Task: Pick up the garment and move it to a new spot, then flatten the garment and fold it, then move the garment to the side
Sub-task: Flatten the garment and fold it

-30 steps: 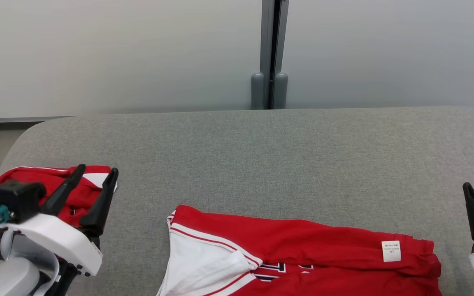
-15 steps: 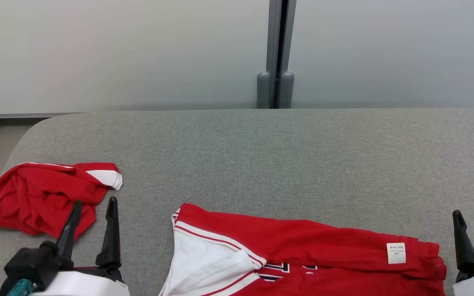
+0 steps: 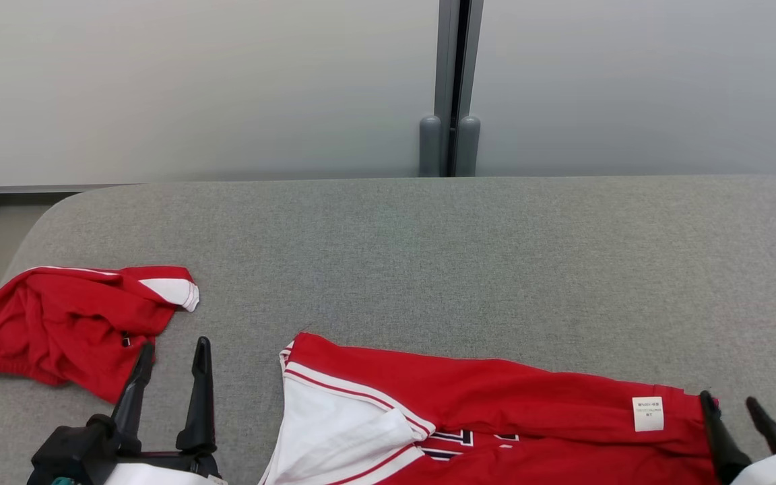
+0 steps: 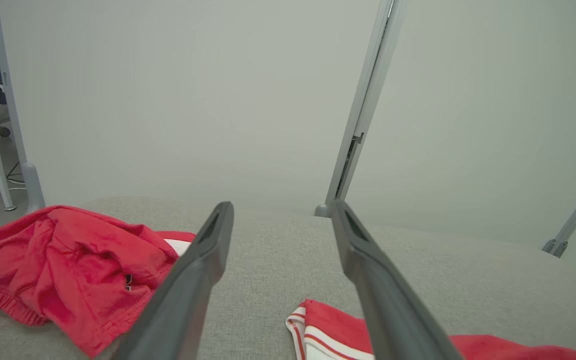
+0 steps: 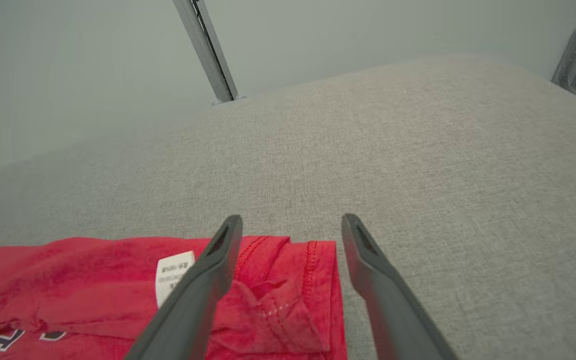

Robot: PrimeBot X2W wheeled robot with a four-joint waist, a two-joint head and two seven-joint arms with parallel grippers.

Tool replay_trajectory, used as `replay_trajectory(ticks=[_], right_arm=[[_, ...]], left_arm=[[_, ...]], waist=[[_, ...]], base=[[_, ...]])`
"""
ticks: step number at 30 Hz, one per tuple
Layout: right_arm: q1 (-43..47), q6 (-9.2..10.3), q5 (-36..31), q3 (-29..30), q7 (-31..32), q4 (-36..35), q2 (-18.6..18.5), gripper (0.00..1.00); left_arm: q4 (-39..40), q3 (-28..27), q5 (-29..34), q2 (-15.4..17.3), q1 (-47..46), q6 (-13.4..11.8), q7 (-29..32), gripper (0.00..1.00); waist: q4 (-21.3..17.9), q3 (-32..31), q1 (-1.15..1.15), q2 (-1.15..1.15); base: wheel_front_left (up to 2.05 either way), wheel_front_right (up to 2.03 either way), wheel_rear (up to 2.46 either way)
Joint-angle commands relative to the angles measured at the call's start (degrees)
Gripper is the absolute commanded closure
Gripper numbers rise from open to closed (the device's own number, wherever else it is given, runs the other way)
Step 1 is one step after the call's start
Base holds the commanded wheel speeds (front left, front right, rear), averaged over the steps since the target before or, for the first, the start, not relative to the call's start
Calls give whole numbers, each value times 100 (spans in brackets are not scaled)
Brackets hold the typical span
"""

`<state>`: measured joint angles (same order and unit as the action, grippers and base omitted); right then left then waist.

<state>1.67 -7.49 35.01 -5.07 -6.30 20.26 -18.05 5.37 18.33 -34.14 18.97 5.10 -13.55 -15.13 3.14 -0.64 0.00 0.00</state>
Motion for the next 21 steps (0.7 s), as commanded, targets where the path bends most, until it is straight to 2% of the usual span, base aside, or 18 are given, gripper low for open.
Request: replay_trajectory(ticks=[1, 5, 10, 15, 21], right_arm=[[-75, -2, -48, -82, 67, 54, 39, 0], [-132, -2, -143, -262, 204, 355, 119, 0], [-228, -2, -409, -70, 160, 822, 233, 0], [-335, -2, -580, 212, 280, 1243, 373, 0], [-419, -2, -393, 159, 572, 1611, 592, 0]], left_arm=[[-43, -54, 63, -17, 19, 66, 0, 0], [-198, -98, 164, -113, -85, 261, 0, 0], [-341, -180, 250, -188, -141, 430, 0, 0], [-437, -216, 312, -242, -204, 536, 0, 0], [-543, -222, 365, -281, -253, 606, 0, 0]], waist=[[13, 11, 0, 0], [86, 56, 0, 0], [144, 123, 0, 0], [176, 192, 0, 0], [140, 265, 0, 0]], base=[[0, 0, 0], [0, 0, 0], [0, 0, 0], [0, 0, 0], [0, 0, 0]])
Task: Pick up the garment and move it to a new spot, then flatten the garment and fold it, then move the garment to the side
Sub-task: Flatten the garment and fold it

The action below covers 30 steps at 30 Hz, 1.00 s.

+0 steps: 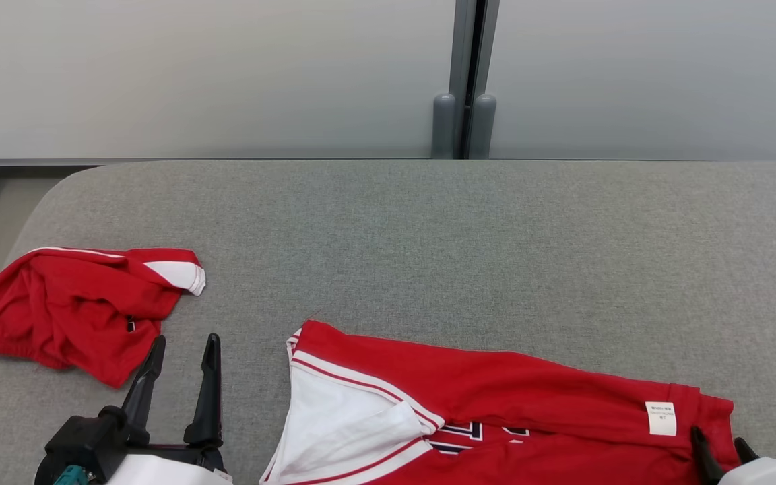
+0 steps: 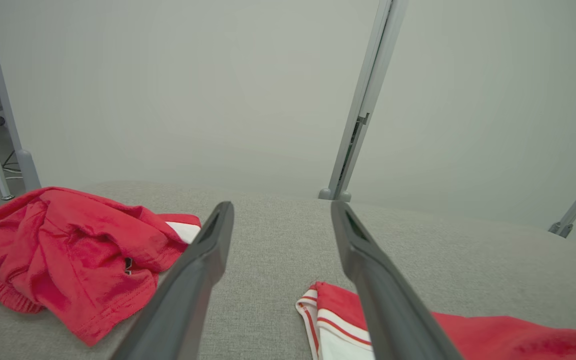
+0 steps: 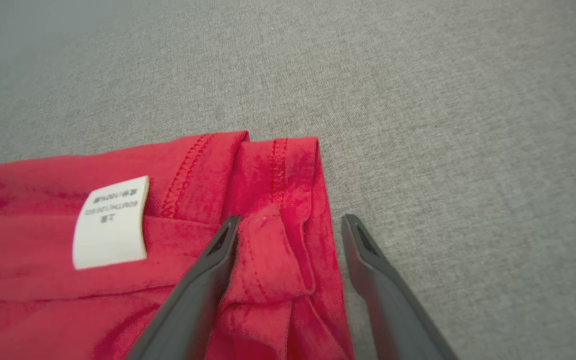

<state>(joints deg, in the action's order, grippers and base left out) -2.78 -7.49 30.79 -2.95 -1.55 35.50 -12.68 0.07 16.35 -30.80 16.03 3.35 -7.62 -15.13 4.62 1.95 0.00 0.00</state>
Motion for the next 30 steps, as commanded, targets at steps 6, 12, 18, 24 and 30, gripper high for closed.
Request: replay_trajectory(ticks=[6, 12, 18, 24, 30], right_arm=[[21, -2, 461, -305, 631, 452, 295, 0], [78, -30, 963, -815, 682, 206, 269, 100], [-27, -20, 1470, -1048, 321, -169, 18, 100], [-93, -6, 2151, -1042, 116, -470, -278, 100], [-314, -6, 2546, -849, 100, -622, -899, 100]], left_arm=[[-72, 11, 63, -1, -169, 51, 0, 0], [-131, 26, 74, 16, -177, 89, 0, 0], [-178, 72, 72, 18, -151, 93, 1, 0], [-209, 103, 36, 13, -117, 95, 1, 0], [-189, 111, 14, 28, -86, 63, 1, 0]], waist=[[-8, 39, 0, 0], [7, 12, 0, 0], [3, -62, 0, 0], [3, -128, 0, 0], [-17, -146, 0, 0]], base=[[0, 0, 0], [0, 0, 0], [0, 0, 0], [0, 0, 0], [0, 0, 0]])
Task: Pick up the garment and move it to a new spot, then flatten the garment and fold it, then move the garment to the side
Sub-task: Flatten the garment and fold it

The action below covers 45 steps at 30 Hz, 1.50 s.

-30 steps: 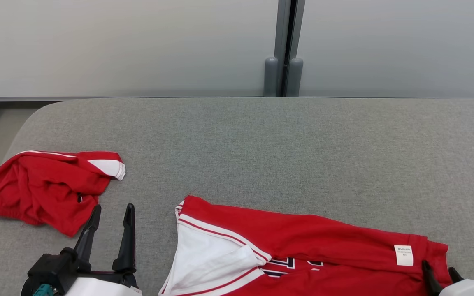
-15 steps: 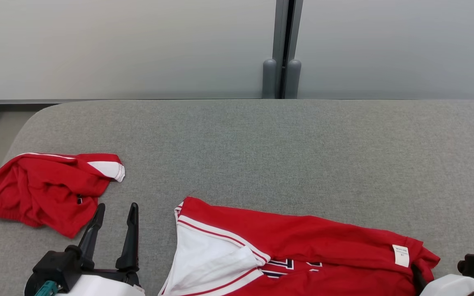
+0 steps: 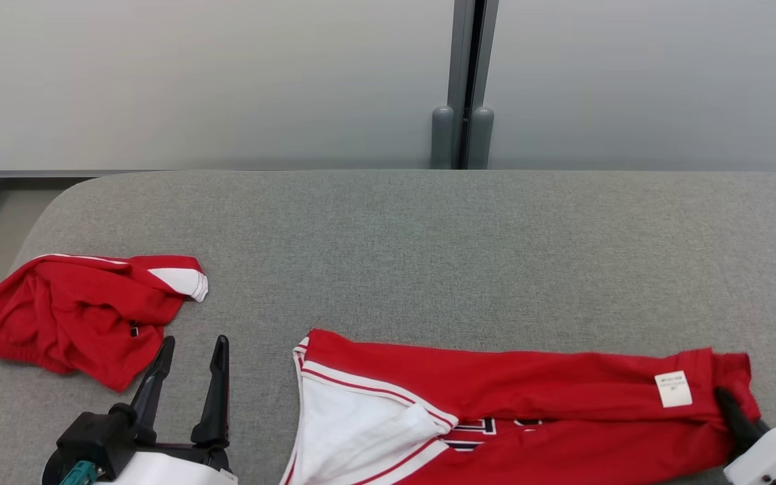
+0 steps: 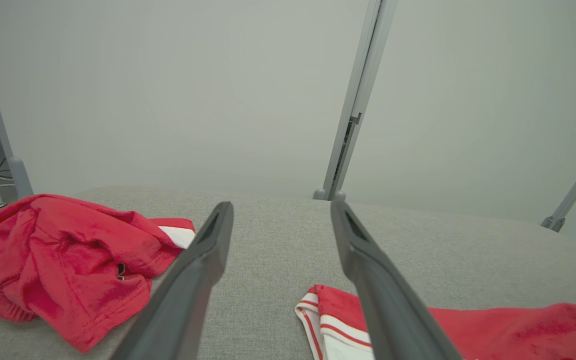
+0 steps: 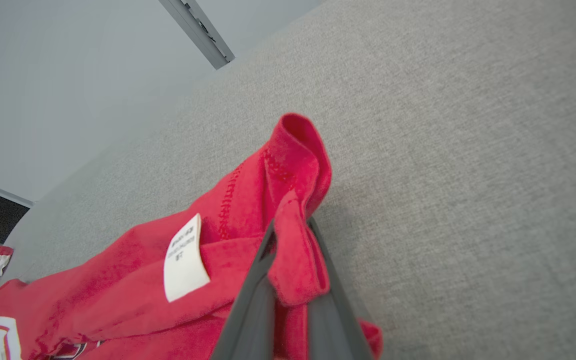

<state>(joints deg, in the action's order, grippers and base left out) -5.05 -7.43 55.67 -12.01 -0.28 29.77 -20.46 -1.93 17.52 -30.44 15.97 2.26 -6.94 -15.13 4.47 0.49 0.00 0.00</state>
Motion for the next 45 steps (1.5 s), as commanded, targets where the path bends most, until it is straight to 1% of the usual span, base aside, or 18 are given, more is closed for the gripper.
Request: replay_trajectory(ticks=[1, 5, 9, 13, 15, 16, 18, 24, 28, 31, 37, 41, 45], right_arm=[[-123, -12, 104, 106, -30, -76, -206, 100], [-249, -12, 178, 339, -64, -154, -583, 100], [-362, -13, 112, 542, -105, -277, -826, 100], [-378, -12, 152, 591, -24, -812, -831, 100], [-316, -12, 185, 524, 97, -1184, -763, 100], [-316, -12, 185, 524, 97, -1184, -763, 100], [-244, -12, 134, 473, 201, -1534, -721, 100], [-68, -12, 38, 215, 513, -2507, -344, 100], [-75, -12, -1, -148, 733, -2777, 27, 100], [-197, -12, -104, -421, 818, -2662, 300, 100], [-431, -12, -155, -878, 833, -2179, 795, 100], [-536, -12, -145, -1068, 801, -1729, 1013, 100], [-633, -12, -153, -1354, 774, -1294, 1224, 100]], left_arm=[[10, 2, -20, 33, 24, -4, 1, 0], [-17, 18, -34, 8, 41, -6, 1, 0], [-38, 34, -43, 0, 48, 2, 1, 0], [-53, 27, -65, -4, 65, -1, 0, 0], [-59, 26, -70, -13, 86, -6, 0, 0], [-59, 26, -70, -13, 86, -6, 0, 0], [-70, 34, -69, -18, 91, -8, 0, 0], [-94, 22, -73, -2, 96, -23, 0, 0], [-109, 51, -77, -12, 47, -5, 7, 0], [-129, 86, -69, -24, -8, 20, 20, 0], [-167, 149, -30, -52, -76, 17, 29, 0], [-191, 172, -40, -48, -91, 37, 32, 0], [-226, 192, -46, -46, -115, 39, 30, 0]], waist=[[-1, -2, 0, 0], [14, -38, 0, 0], [57, -79, 0, 0], [111, -122, 0, 0], [134, -147, 0, 0], [134, -147, 0, 0], [161, -170, 0, 0], [280, -226, 0, 0], [413, -216, 0, 0], [561, -184, 0, 0], [915, -85, 0, 0], [1116, -56, 0, 0], [1238, -47, 0, 0]], base=[[0, 0, 0], [0, 0, 0], [0, 0, 0], [0, 0, 0], [0, 0, 0], [0, 0, 0], [0, 0, 0], [0, 0, 0], [0, 0, 0], [0, 0, 0], [0, 0, 0], [0, 0, 0], [0, 0, 0]])
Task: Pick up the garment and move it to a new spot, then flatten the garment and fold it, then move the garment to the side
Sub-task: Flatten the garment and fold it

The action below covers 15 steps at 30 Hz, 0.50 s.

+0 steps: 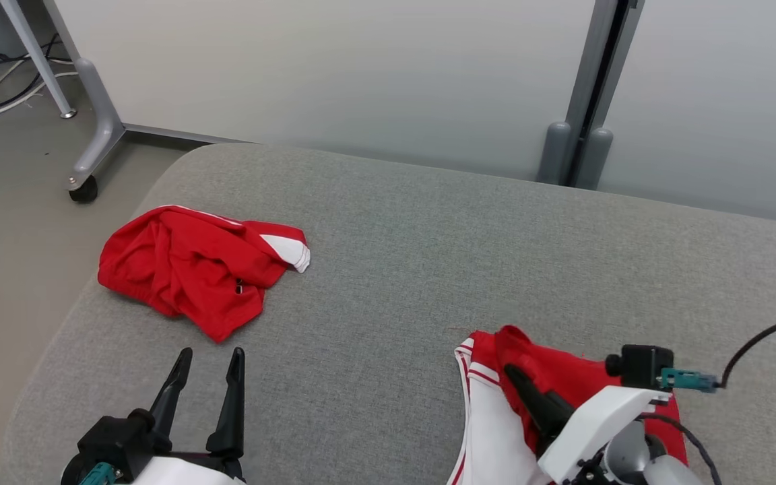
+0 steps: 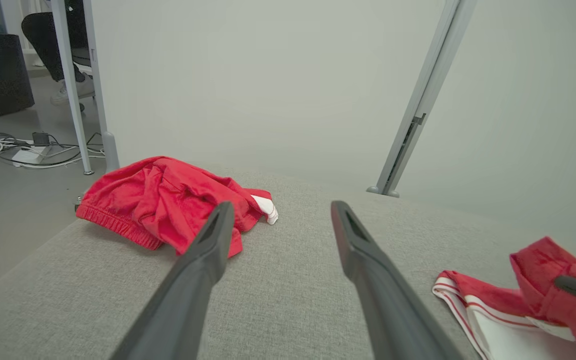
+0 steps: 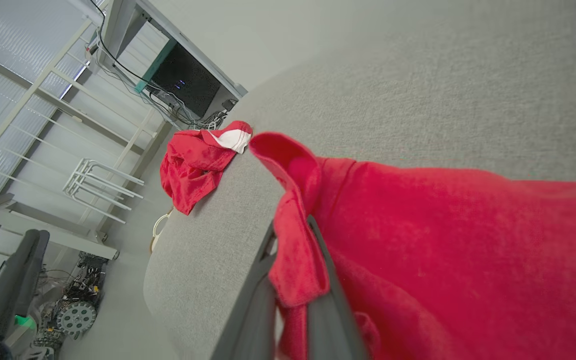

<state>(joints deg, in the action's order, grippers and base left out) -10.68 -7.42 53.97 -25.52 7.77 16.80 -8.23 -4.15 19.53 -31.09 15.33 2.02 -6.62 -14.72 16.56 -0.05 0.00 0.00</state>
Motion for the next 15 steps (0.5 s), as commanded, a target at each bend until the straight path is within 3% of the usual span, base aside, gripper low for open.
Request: replay_trajectory(ticks=[1, 4, 5, 6, 7, 11, 15], right_arm=[[-90, -14, 52, -57, -62, 90, 60, 100], [-147, -14, 113, -248, -149, 377, 187, 100], [-177, -14, 115, -283, -177, 492, 212, 93], [-215, -14, 108, -328, -216, 591, 241, 57], [-251, -14, 111, -371, -246, 697, 269, 0], [-399, -14, 174, -490, -366, 968, 304, 0], [-530, -14, 391, -445, -701, 721, 215, 0]], left_arm=[[-13, -13, 14, 20, -99, 7, -13, 0], [-33, -19, -3, 18, -115, 7, -16, 0], [-46, -23, -5, 20, -113, 8, -18, 0], [-55, -25, -12, 19, -115, 11, -18, 0], [-64, -27, -18, 17, -118, 15, -19, 0], [-103, -45, -49, 24, -118, 26, -25, 0], [-115, -74, -62, 23, -96, 30, -33, 0]], waist=[[43, 9, 0, 0], [58, 5, 0, 0], [51, 6, 0, 0], [42, 8, 0, 0], [25, 7, 0, 0], [-76, 0, 0, 0], [-218, -18, 0, 0]], base=[[0, 0, 0], [0, 0, 0], [0, 0, 0], [0, 0, 0], [0, 0, 0], [0, 0, 0], [0, 0, 0]])
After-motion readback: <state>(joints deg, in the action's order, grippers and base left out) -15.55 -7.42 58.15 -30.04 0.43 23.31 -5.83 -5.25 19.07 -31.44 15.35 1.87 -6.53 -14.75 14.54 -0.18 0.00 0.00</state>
